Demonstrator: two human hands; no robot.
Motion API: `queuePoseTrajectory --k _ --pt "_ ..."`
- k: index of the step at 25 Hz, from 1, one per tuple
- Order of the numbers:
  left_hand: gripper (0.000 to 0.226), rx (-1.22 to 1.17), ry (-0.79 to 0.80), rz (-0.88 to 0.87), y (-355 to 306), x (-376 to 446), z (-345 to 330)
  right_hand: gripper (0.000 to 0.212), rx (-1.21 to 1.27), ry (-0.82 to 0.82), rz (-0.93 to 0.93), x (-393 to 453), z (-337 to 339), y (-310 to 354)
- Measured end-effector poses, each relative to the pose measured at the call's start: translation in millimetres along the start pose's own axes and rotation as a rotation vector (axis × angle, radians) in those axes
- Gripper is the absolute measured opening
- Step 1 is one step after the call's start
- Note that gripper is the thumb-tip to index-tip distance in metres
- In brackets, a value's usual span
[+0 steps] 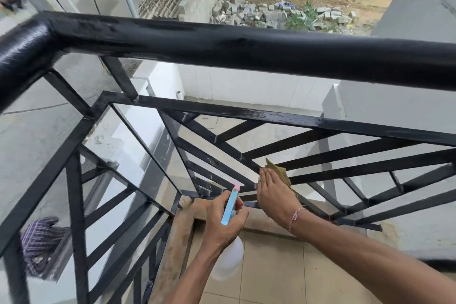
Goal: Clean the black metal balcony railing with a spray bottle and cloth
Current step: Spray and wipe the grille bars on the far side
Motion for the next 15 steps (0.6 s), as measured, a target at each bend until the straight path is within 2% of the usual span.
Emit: queuePoseTrajectory --k 3,5,6,8,10,11,13,14,15 --pt "0.013 -0.005 0.020 -0.013 3.9 1.3 15.4 0.042 0.236 0.056 0.018 -12.5 16.8 3.5" --pt "0.013 0.013 0.017 -0.026 4.8 1.6 25.5 0.021 0.627 0.073 -0.025 -29.6 35.9 5.4" --pt "0.012 0.010 0.013 -0.038 5.5 2.2 29.0 0.018 0.825 0.081 -0.081 -38.7 44.5 3.3" --pt "0.009 0.027 0.006 -0.068 3.5 5.5 35.4 0.023 1.112 0.013 -0.199 -55.4 64.6 -6.1" --pt "0.009 0.033 0.004 -0.086 1.9 10.1 38.4 0.039 1.280 -0.181 -0.325 -72.4 89.0 -20.9" --pt "0.009 0.026 -0.004 -0.092 0.1 11.2 39.9 0.049 1.243 -0.327 -0.357 -78.8 101.5 -29.5" --pt "0.007 0.043 -0.033 -0.105 -6.3 12.5 43.7 0.060 0.915 -0.632 -0.353 -76.8 118.2 -37.6" --pt "0.007 0.048 -0.035 -0.101 -9.3 13.0 43.7 0.061 0.721 -0.697 -0.345 -71.0 120.7 -38.3" --pt "0.007 0.045 -0.033 -0.090 -11.8 14.4 43.7 0.059 0.574 -0.659 -0.368 -59.8 117.4 -35.1"
Point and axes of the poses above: each hand's wrist, its own x-axis towards the middle knuckle, its own z-axis out of the back of the hand, y = z × x, the point moved 3 cm from there along x, towards the middle knuckle, and after that the axes turned 11 degrees about x, right-handed, at the moved point
